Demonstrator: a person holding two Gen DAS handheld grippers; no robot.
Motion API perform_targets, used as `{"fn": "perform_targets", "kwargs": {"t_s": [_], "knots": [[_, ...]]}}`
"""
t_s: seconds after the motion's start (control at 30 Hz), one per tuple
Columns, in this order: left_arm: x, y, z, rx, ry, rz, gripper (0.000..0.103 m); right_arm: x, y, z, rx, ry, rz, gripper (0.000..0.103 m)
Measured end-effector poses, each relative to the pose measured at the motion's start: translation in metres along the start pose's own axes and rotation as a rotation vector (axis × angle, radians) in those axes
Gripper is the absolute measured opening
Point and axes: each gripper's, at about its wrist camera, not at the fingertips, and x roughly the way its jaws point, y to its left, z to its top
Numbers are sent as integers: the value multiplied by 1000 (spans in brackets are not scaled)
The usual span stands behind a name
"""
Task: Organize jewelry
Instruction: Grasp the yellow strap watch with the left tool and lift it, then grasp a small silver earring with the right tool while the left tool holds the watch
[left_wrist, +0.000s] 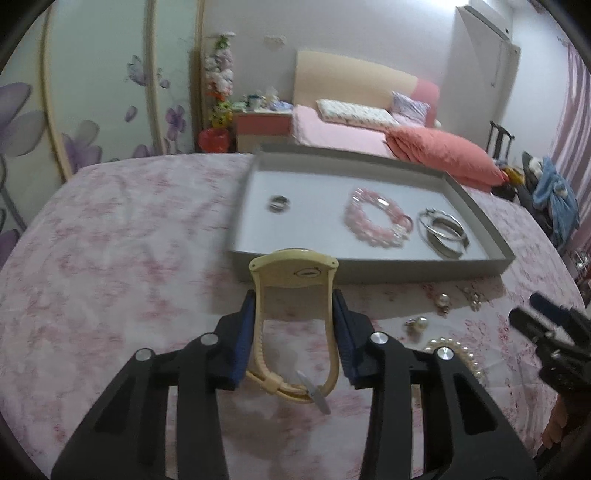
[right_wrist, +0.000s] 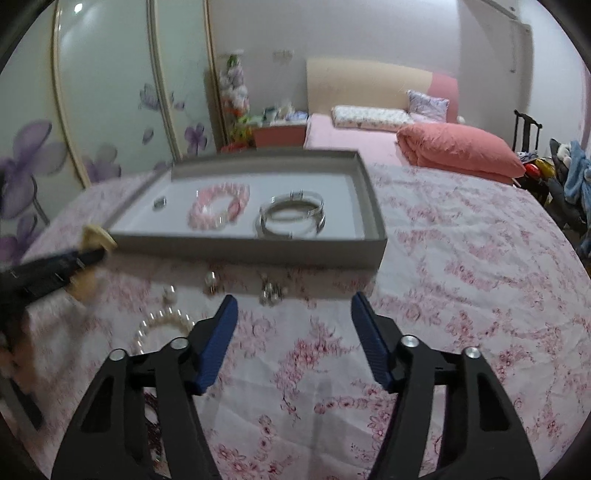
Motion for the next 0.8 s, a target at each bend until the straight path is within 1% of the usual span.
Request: {"fn": "perform_targets", "kwargs": {"t_s": [0.03, 0.13, 0.2, 0.5, 0.6, 0.67, 0.7, 0.73, 0.77, 0.8], "knots": [[-2, 4, 1, -6, -7, 3, 39, 5, 2, -1, -8, 25, 2, 54], [-11, 17, 0, -28, -28, 15, 39, 18, 6, -3, -24, 89, 7, 47], [-15, 25, -2, -45, -32, 16, 39, 23, 10, -2, -30, 109, 16, 45], [-26, 43, -7, -89, -45, 10, 39, 47, 19, 12, -50, 159, -6, 44], [-29, 46, -7, -92, -50, 9, 39, 52, 20, 17, -55, 158, -11, 44], [-29, 46, -8, -94, -51, 10, 39, 54, 20, 19, -51, 149, -13, 41], [-30, 47, -8, -96, -52, 11, 39, 55, 20, 19, -51, 147, -10, 33], [-30, 47, -8, -98, -52, 12, 39, 55, 20, 19, -52, 145, -5, 17], [-30, 48, -8, -100, -53, 11, 39, 54, 21, 19, -53, 144, 3, 13], [-31, 48, -8, -102, -54, 11, 39, 53, 21, 18, -55, 144, 3, 13]]}}
